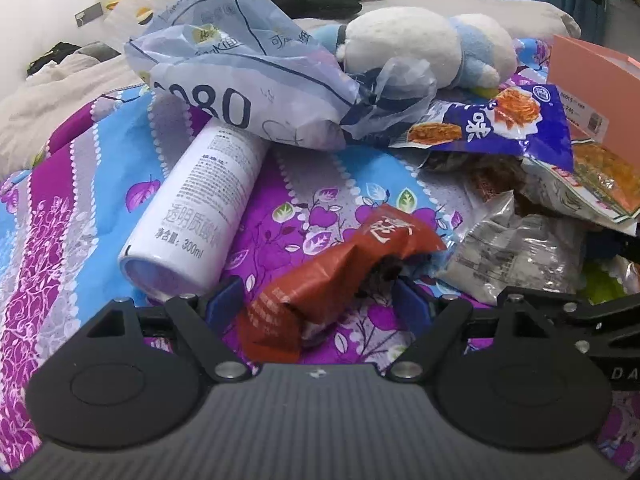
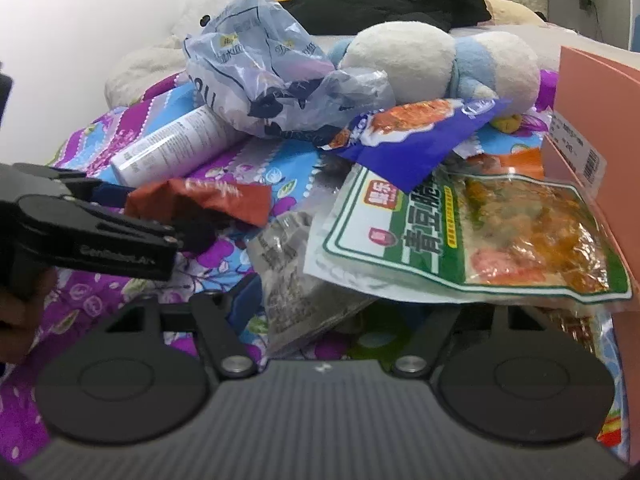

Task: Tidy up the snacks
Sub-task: 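Reach the left tool to the dark red packet while the right tool reaches the clear bag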

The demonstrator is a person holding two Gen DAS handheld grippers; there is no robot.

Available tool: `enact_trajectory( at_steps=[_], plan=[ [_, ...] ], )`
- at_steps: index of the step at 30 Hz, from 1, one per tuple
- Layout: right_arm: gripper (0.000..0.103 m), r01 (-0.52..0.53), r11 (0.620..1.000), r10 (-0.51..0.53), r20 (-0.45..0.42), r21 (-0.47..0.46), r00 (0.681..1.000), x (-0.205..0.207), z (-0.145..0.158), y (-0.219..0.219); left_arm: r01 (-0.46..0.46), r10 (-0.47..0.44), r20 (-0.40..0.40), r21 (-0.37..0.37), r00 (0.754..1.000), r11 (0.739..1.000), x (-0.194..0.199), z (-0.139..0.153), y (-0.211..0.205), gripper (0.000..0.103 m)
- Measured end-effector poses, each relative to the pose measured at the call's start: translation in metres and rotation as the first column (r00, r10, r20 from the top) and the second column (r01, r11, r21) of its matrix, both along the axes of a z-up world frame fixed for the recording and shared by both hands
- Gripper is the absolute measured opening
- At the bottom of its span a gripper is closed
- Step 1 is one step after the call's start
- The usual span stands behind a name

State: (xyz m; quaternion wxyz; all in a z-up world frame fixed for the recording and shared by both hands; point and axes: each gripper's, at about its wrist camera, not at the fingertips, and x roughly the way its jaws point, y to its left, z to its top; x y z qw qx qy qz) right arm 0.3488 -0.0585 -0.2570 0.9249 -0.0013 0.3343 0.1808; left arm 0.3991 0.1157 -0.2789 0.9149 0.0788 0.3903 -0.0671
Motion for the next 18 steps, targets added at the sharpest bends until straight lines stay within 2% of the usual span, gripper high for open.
enact_trajectory(
  at_steps=[2,6,10,18],
  plan=[
    [0.067,-0.004,1.0,0.004,0.001,-0.009,1.0,0.001,0.0,0.002,0.001,-0.001,0.003,-0.002,1.0,1.0,0.002,0.0,0.0,0.083],
    [0.058,-0.002,1.0,0.002,-0.003,-0.009,1.0,-0.001,0.003,0.0,-0.026,0.026,0.008,-0.022,1.0,0.999,-0.001,0.005,0.001,0.065],
    [0.054,-0.002,1.0,0.002,-0.018,0.001,1.0,-0.007,0.007,-0.004,-0.048,0.048,-0.003,-0.06,0.999,0.997,-0.01,0.01,0.002,0.062],
    [0.051,-0.002,1.0,0.003,-0.059,0.015,0.998,-0.029,0.022,-0.01,-0.109,0.107,-0.036,-0.074,0.994,0.991,-0.054,0.024,-0.003,0.059]
  ],
)
